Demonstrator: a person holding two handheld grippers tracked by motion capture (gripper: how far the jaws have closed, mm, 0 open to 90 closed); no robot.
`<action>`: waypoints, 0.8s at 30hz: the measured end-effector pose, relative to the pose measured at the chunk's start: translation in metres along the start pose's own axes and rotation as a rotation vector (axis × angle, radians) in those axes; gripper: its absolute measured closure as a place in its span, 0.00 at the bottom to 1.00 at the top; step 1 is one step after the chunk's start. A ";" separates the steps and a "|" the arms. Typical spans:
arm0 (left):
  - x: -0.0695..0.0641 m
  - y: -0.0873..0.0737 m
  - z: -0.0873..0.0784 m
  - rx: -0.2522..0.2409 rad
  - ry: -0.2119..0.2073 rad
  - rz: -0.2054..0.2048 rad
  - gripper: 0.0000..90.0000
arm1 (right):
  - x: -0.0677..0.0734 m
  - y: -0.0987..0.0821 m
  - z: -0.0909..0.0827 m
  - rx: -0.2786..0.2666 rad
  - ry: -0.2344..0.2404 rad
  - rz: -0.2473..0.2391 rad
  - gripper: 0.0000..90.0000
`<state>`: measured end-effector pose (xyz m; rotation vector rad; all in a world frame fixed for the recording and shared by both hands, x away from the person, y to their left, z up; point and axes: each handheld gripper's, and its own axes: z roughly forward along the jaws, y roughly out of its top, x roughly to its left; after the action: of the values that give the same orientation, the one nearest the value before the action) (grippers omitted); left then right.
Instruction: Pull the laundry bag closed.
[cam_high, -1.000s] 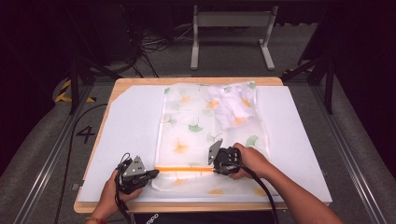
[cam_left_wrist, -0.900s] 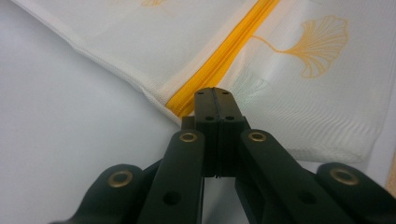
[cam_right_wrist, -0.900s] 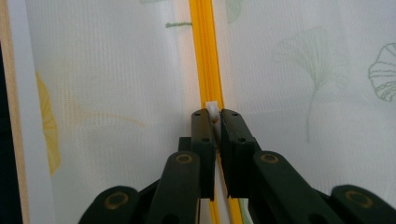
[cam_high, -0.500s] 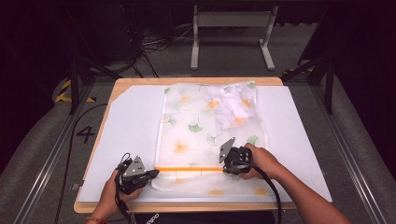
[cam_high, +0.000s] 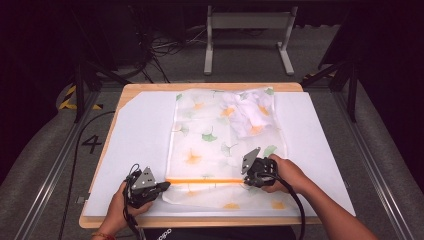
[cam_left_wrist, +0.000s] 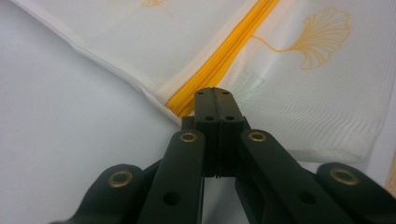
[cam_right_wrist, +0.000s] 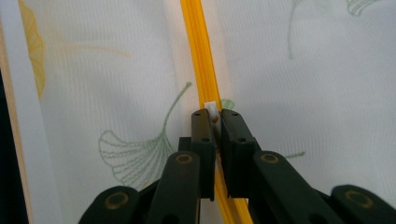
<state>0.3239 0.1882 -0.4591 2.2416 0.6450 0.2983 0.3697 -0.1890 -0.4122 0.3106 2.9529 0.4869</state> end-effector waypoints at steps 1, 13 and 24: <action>0.000 0.000 0.000 -0.001 -0.001 0.000 1.00 | 0.000 -0.001 -0.001 0.001 0.002 0.006 0.94; 0.000 0.000 0.000 -0.001 0.003 0.005 1.00 | -0.002 -0.021 -0.007 -0.017 -0.017 0.035 0.94; 0.000 0.000 0.000 -0.001 0.003 0.005 1.00 | -0.003 -0.036 -0.012 -0.025 -0.033 0.054 0.94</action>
<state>0.3238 0.1882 -0.4592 2.2424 0.6405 0.3045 0.3636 -0.2270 -0.4124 0.3929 2.9101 0.5203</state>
